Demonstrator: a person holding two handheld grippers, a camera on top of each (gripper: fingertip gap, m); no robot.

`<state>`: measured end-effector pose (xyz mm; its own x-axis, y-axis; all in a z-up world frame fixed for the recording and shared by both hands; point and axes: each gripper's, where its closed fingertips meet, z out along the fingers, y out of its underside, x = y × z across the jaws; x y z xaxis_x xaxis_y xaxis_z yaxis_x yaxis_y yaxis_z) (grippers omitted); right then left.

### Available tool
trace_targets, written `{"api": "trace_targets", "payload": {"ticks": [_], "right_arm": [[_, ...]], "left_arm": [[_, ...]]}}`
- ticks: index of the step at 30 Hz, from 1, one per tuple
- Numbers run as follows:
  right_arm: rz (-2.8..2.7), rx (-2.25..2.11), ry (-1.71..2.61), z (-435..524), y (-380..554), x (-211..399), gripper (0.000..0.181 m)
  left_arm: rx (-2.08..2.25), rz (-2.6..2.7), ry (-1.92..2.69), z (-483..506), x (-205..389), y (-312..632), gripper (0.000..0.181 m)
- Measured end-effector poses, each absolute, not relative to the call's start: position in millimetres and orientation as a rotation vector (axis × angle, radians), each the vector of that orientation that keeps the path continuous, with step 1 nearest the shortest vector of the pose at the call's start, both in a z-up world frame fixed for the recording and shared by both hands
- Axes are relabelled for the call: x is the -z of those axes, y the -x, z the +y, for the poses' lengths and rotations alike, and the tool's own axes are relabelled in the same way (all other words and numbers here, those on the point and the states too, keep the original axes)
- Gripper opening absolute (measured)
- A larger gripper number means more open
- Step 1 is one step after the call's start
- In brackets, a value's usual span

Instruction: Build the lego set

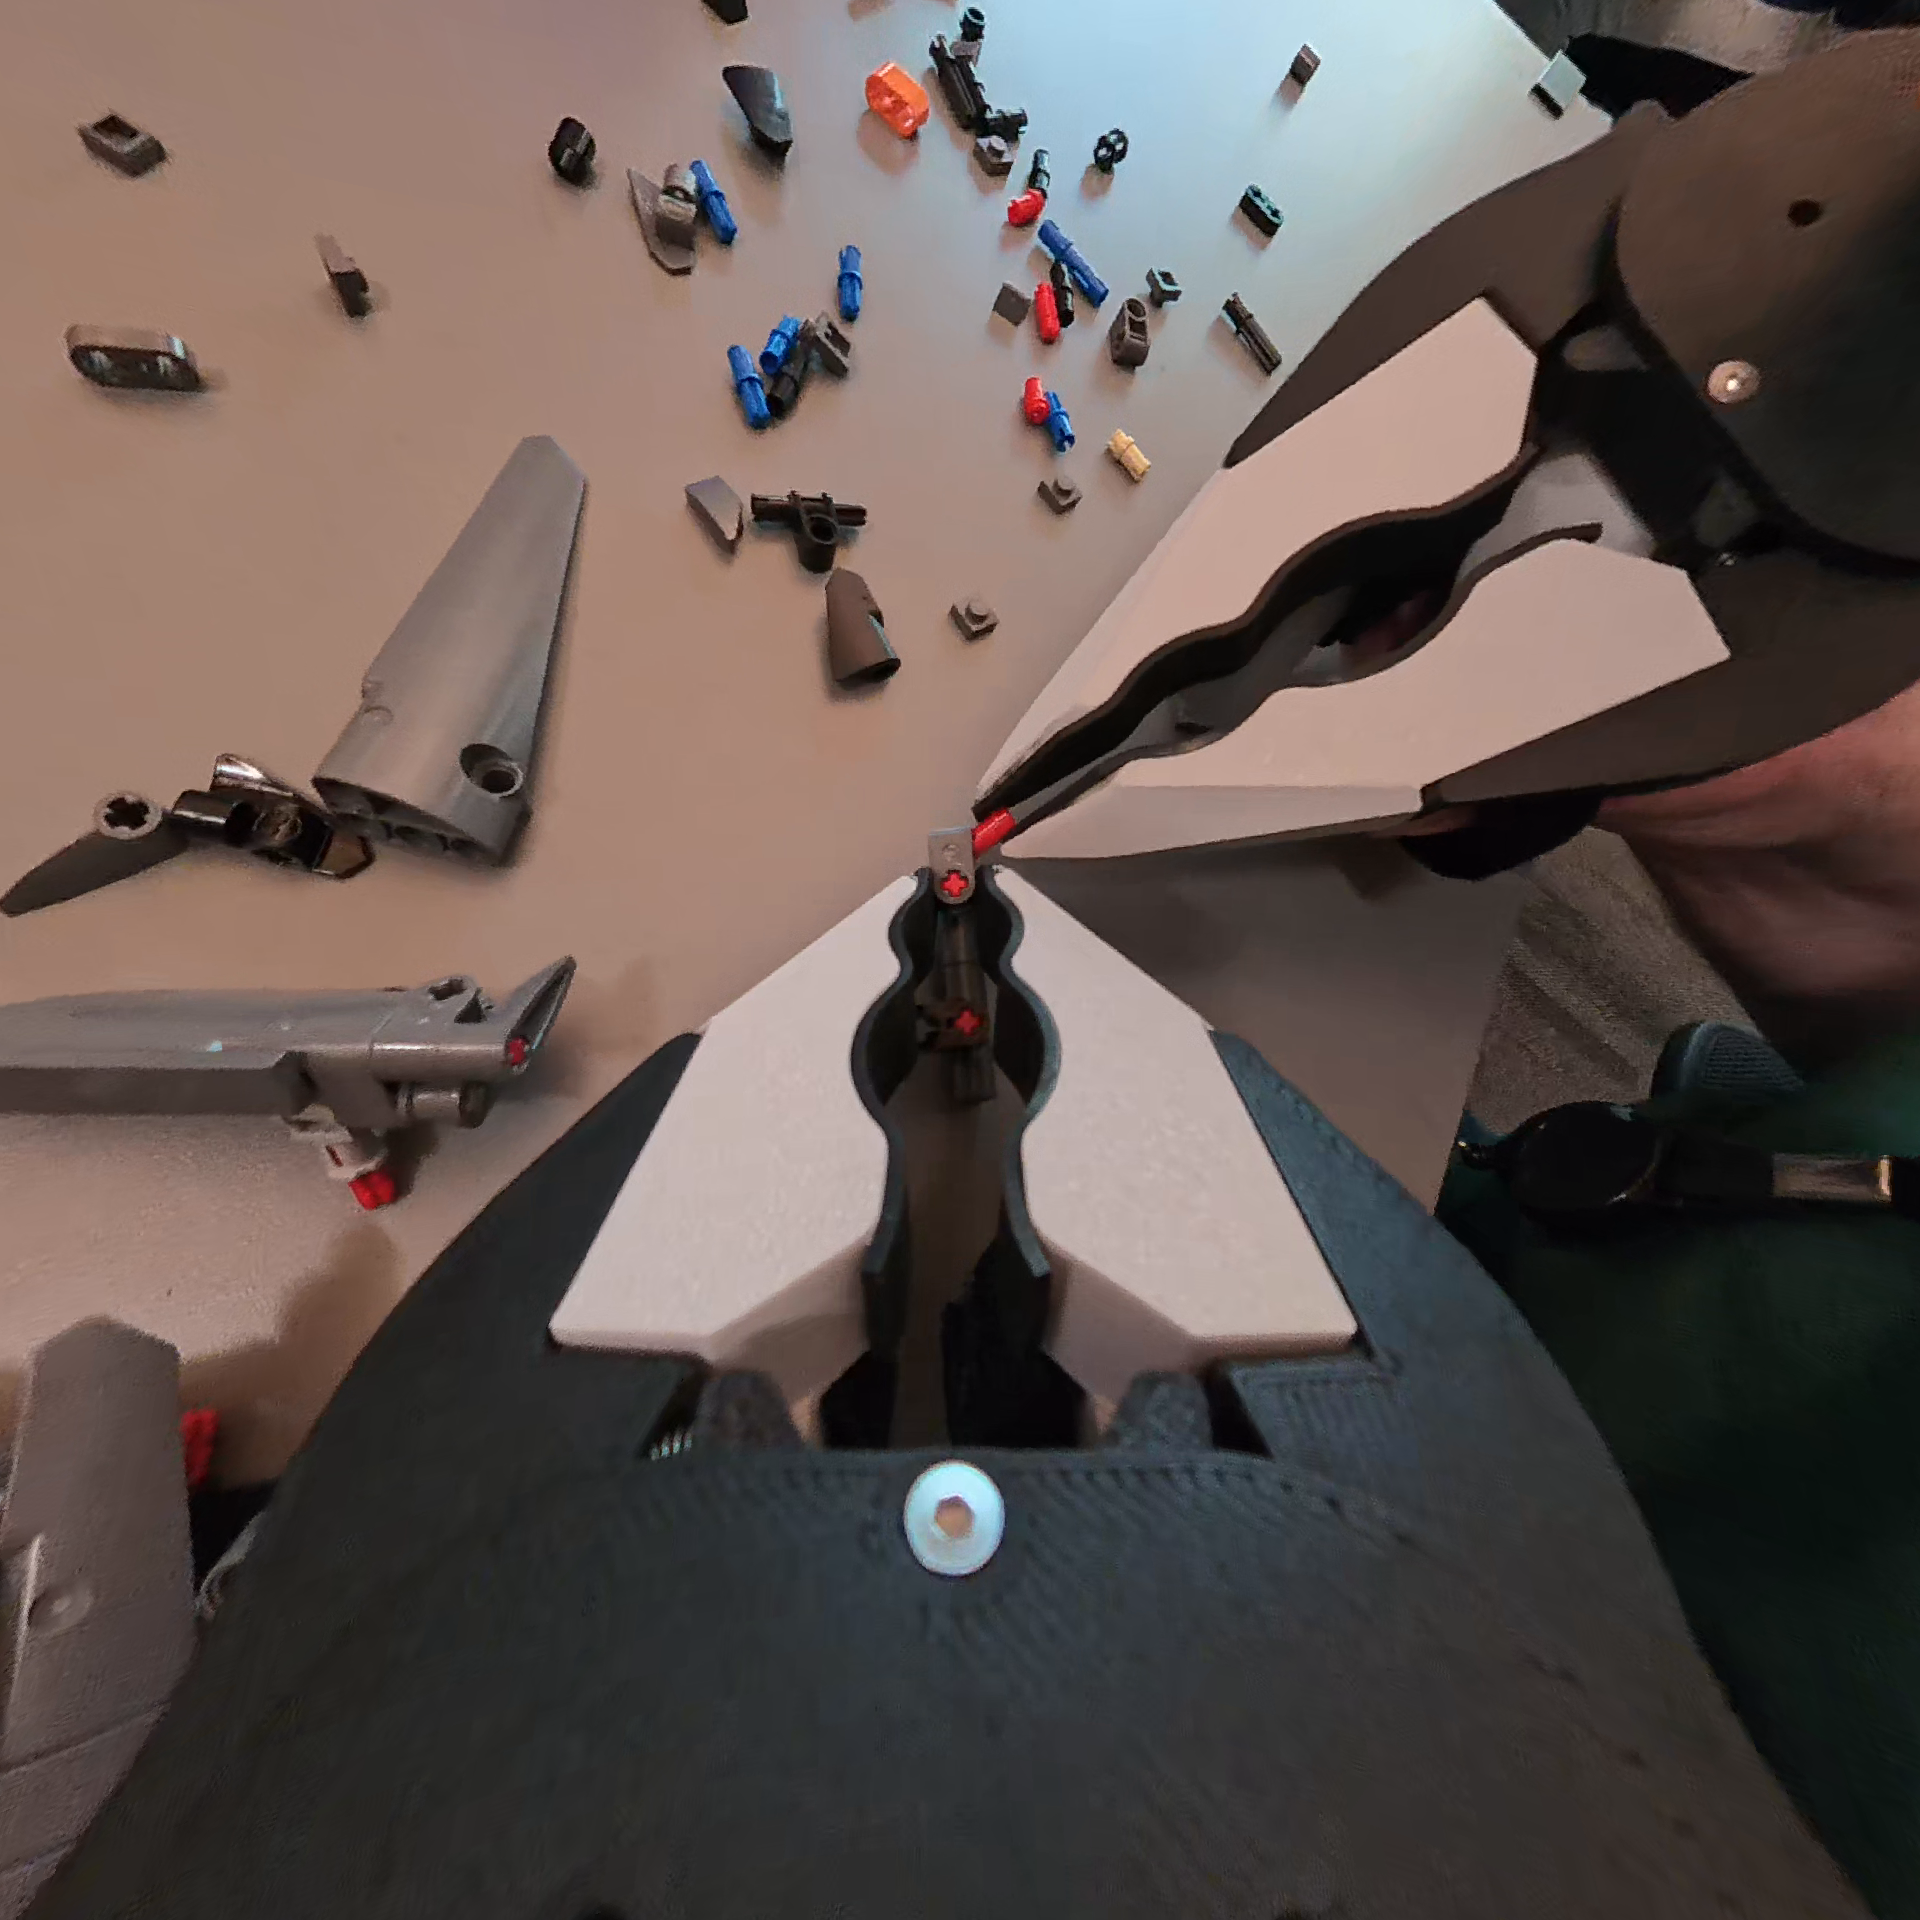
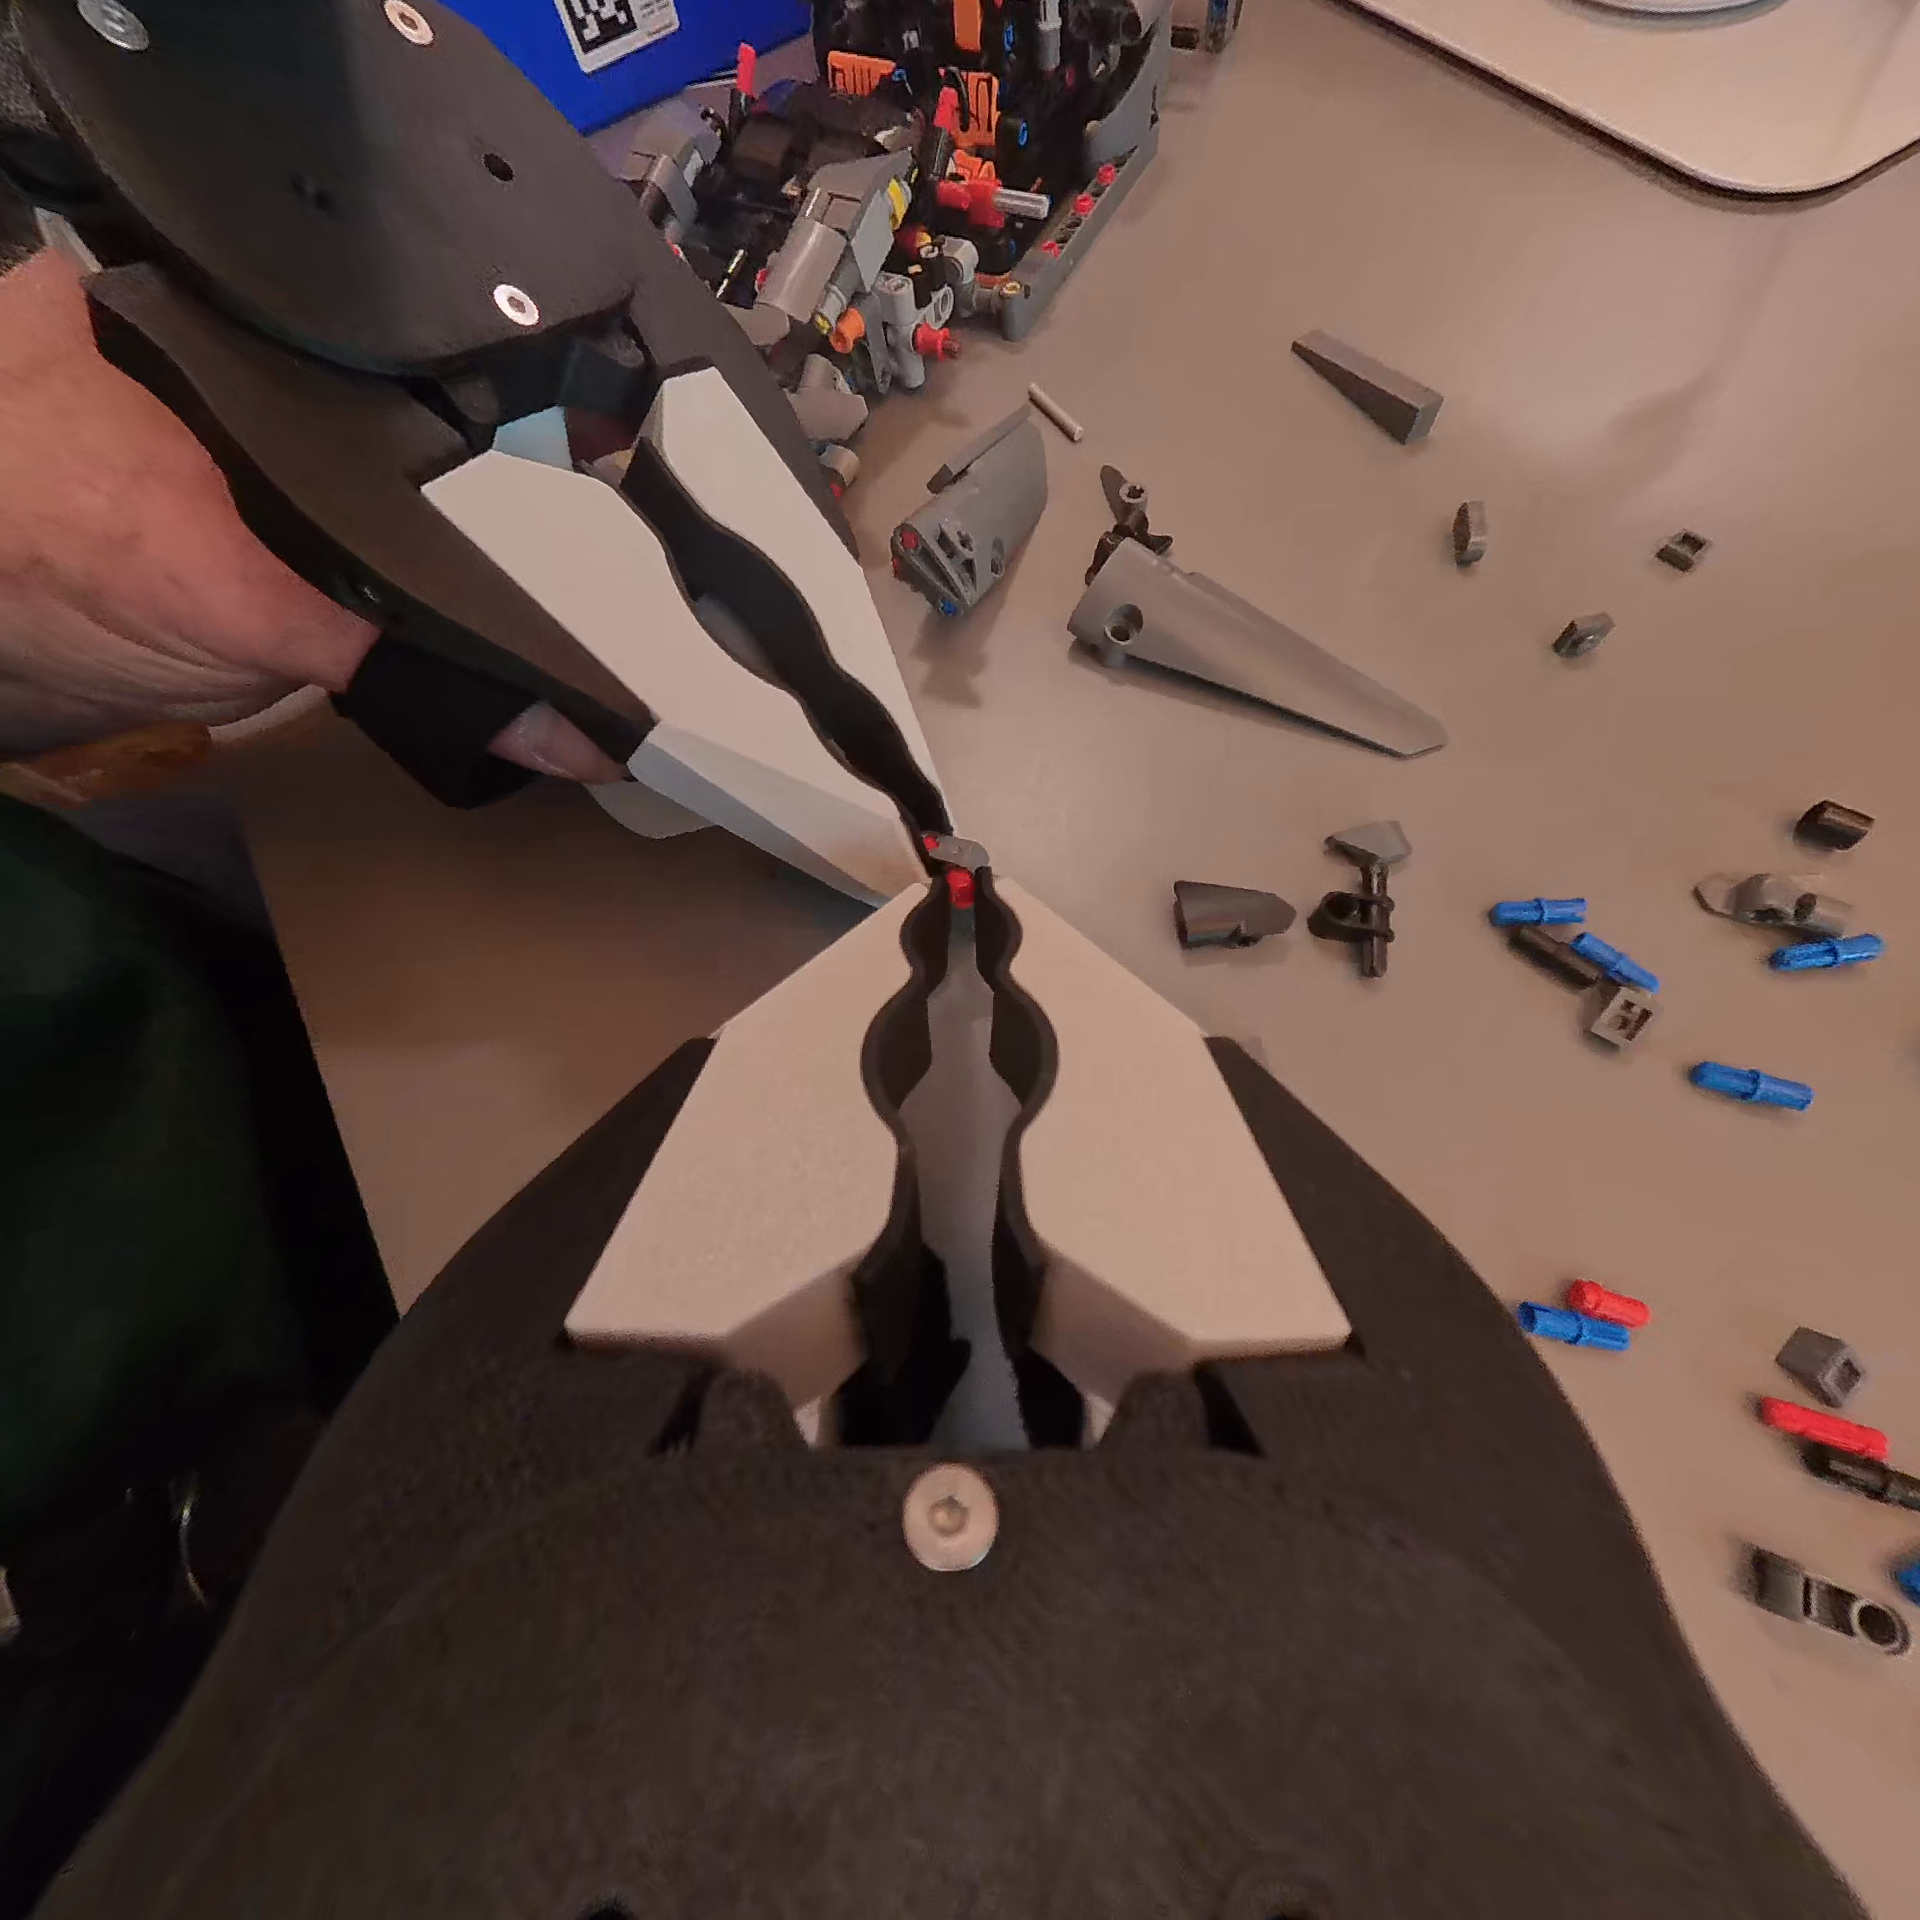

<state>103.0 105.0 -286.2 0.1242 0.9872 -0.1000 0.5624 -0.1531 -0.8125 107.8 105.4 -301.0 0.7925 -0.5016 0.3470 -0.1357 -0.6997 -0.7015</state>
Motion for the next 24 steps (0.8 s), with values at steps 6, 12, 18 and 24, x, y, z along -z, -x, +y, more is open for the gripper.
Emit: {"api": "trace_targets", "payload": {"ticks": [6,12,18,24], "right_arm": [[-1.486,-0.724,1.734,108.6,-98.1,286.8,0.002],[-1.482,-0.566,1.661,110.1,-96.7,287.2,0.002],[-1.476,-0.483,1.620,110.6,-96.7,287.0,0.002],[-1.465,-0.415,1.598,111.5,-96.3,286.8,0.002]], "left_arm": [[0.744,0.368,2.303,108.7,301.1,-104.0,0.005],[0.745,0.353,2.303,109.2,301.2,-102.7,0.005],[0.749,0.344,2.302,109.1,301.3,-102.7,0.005],[0.727,0.351,2.300,109.2,301.4,-102.4,0.005]]}}
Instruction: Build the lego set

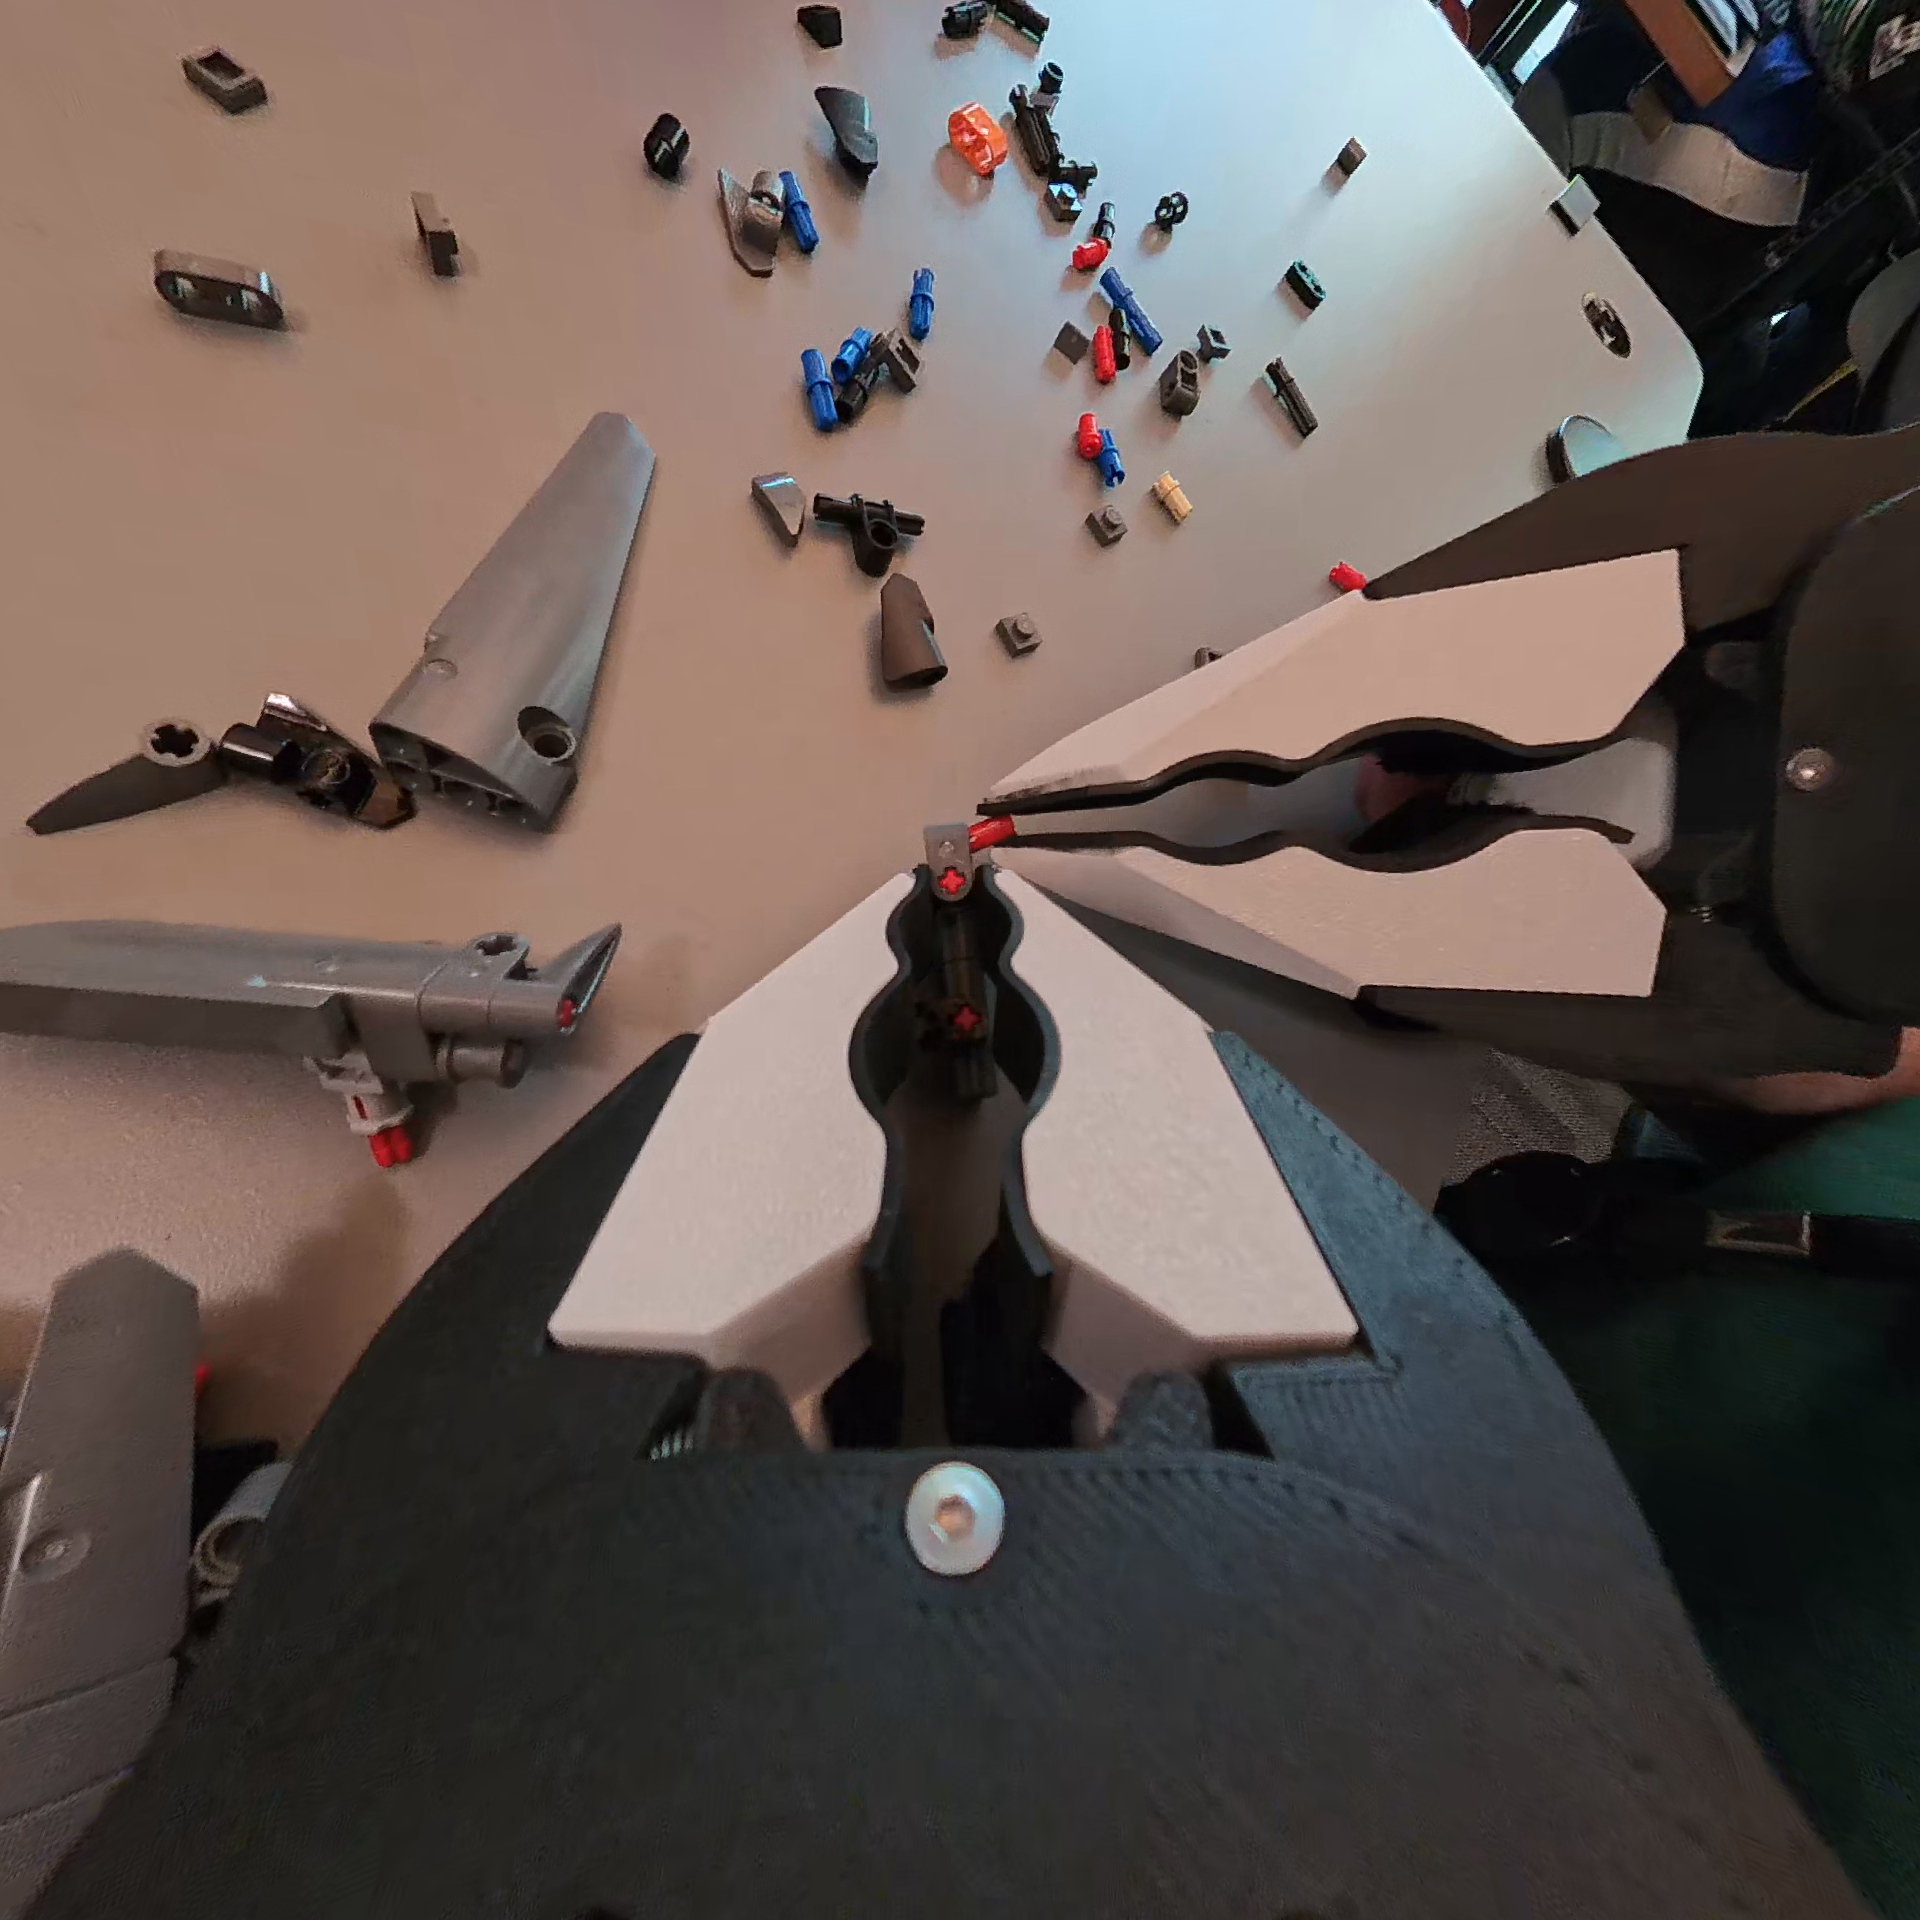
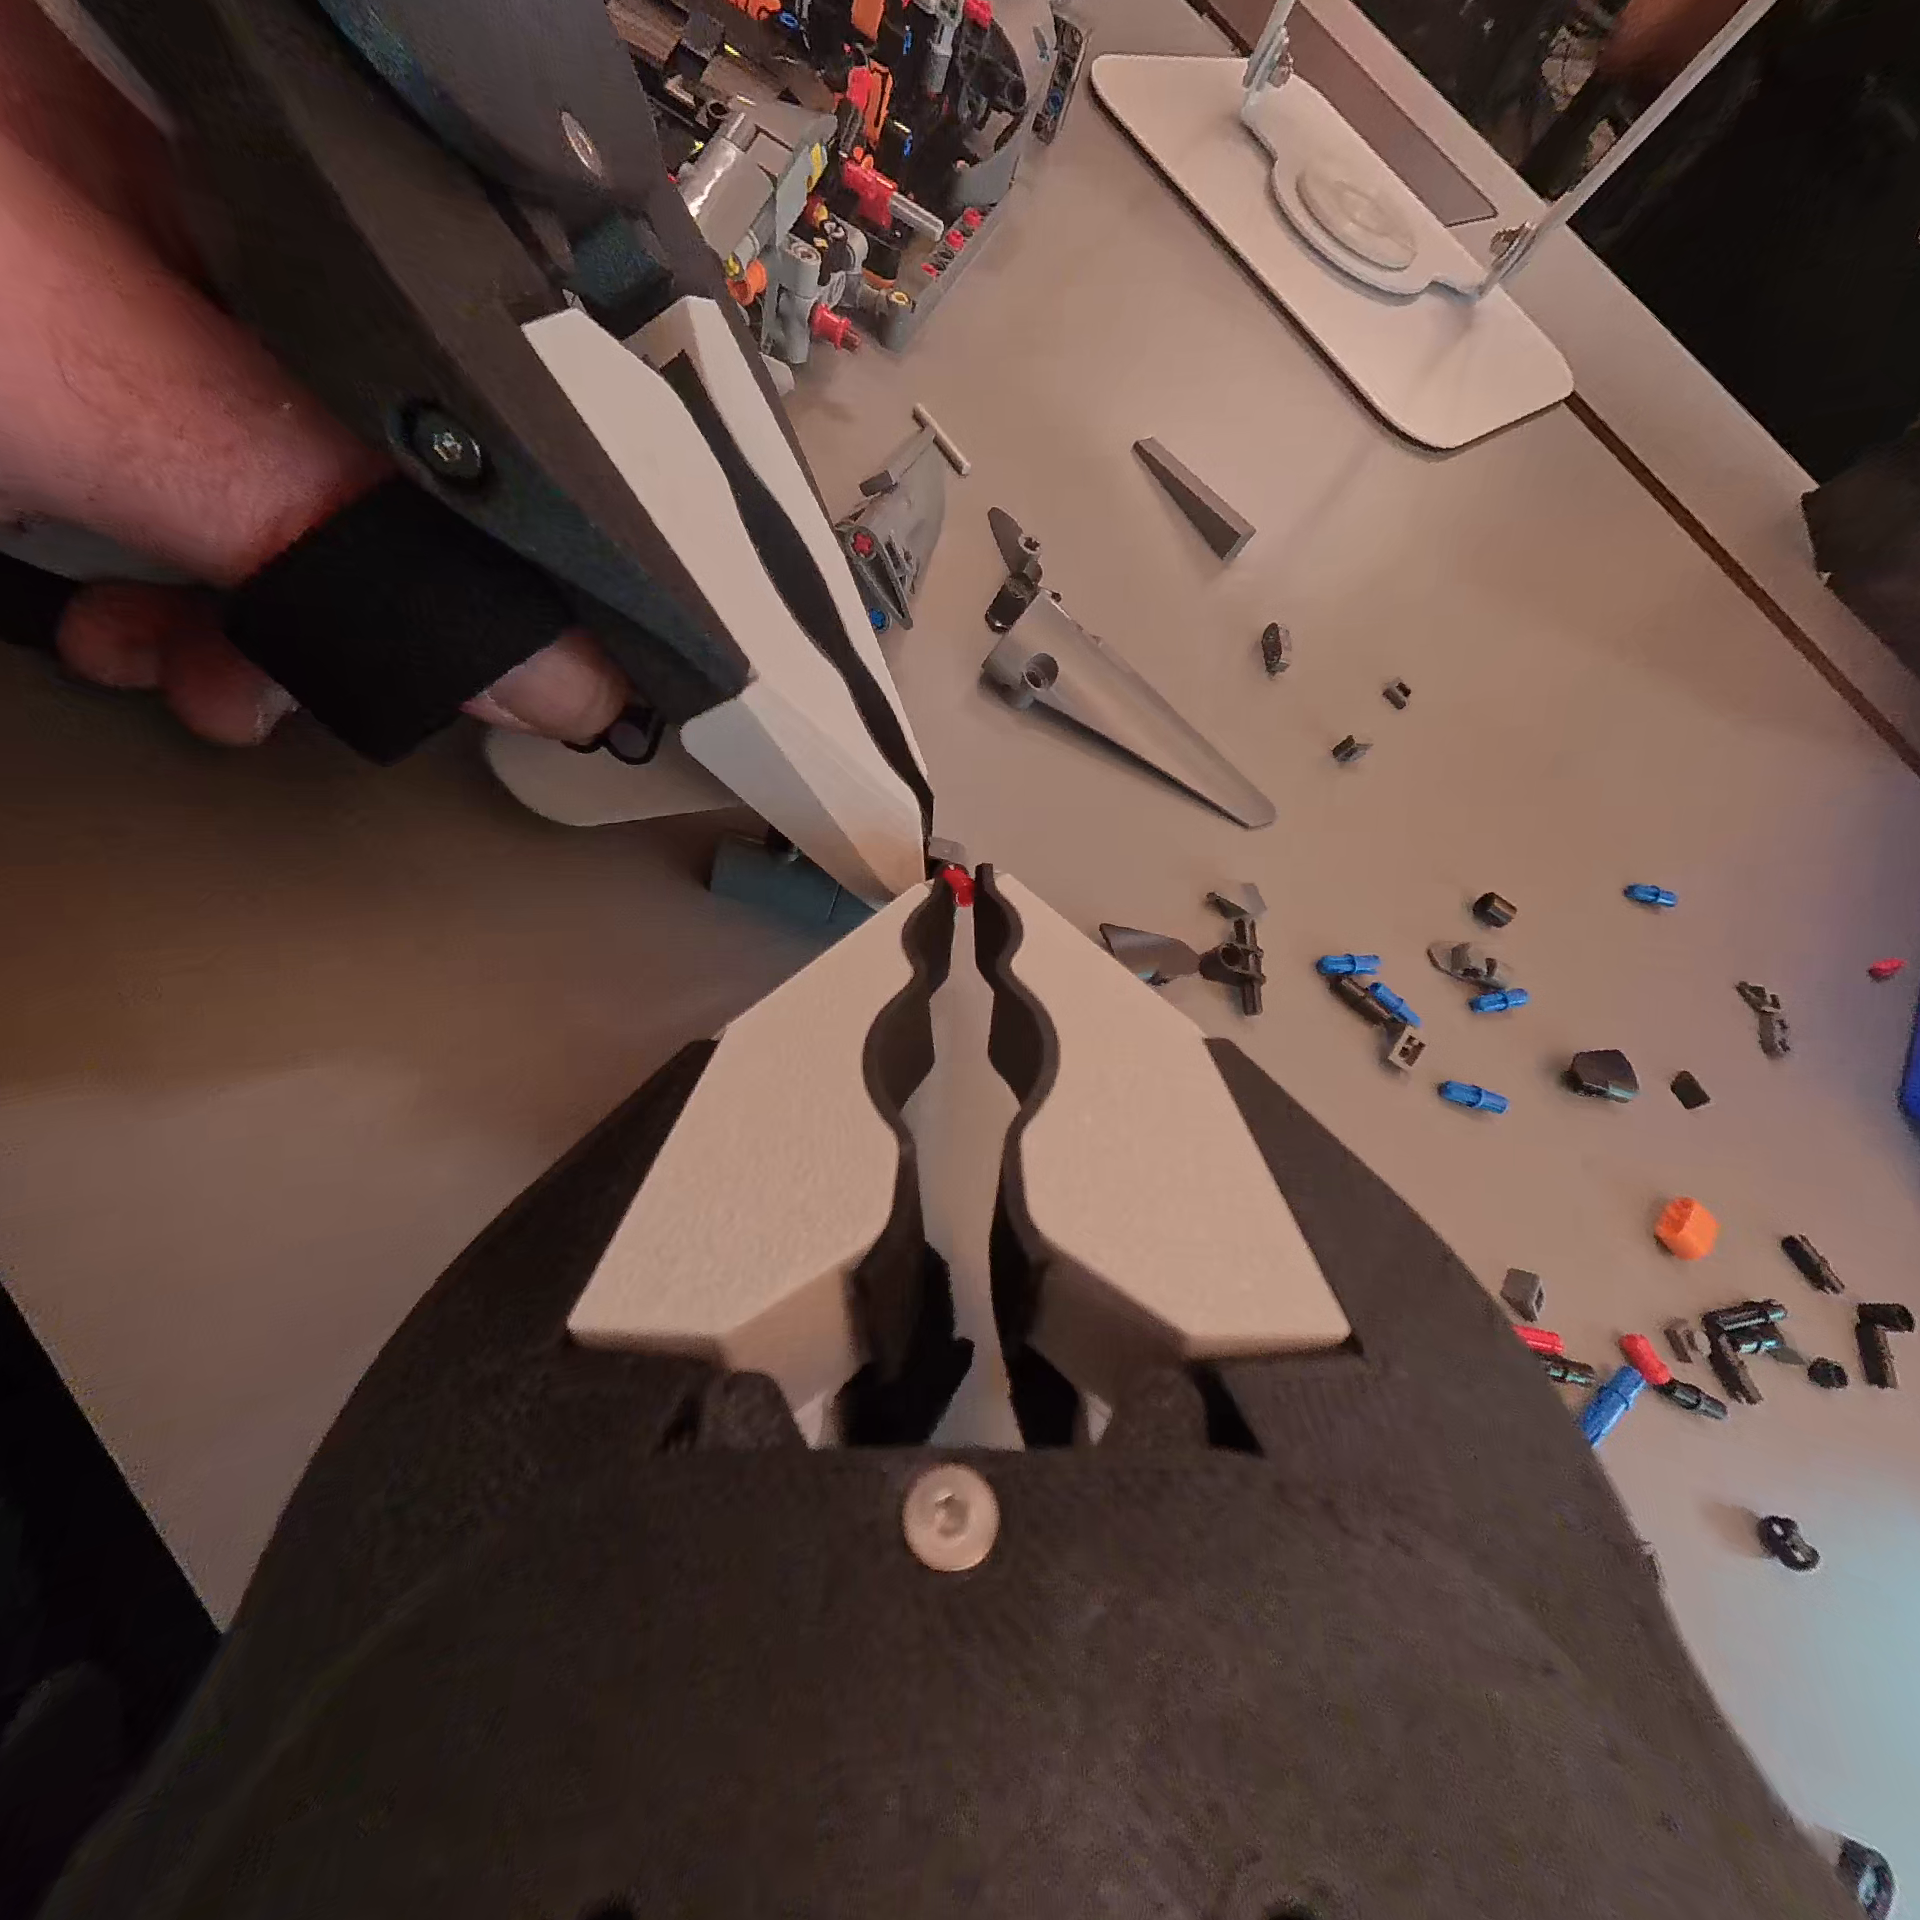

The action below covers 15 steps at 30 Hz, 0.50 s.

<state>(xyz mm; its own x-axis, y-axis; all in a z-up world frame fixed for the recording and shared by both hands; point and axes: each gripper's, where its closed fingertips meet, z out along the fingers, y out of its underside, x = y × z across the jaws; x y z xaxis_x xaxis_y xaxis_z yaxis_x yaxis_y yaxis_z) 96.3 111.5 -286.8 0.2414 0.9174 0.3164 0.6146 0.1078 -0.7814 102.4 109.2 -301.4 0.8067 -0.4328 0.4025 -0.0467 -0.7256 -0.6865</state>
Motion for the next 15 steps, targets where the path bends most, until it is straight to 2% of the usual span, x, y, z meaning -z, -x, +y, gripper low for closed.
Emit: {"api": "trace_targets", "payload": {"ticks": [9,15], "right_arm": [[-1.469,-0.380,1.571,111.2,-96.2,286.6,0.002],[-1.461,-0.529,1.656,110.1,-96.5,286.4,0.002]], "left_arm": [[0.708,0.361,2.298,108.8,301.5,-102.2,0.005],[0.697,0.379,2.294,108.1,301.1,-102.5,0.005]]}}
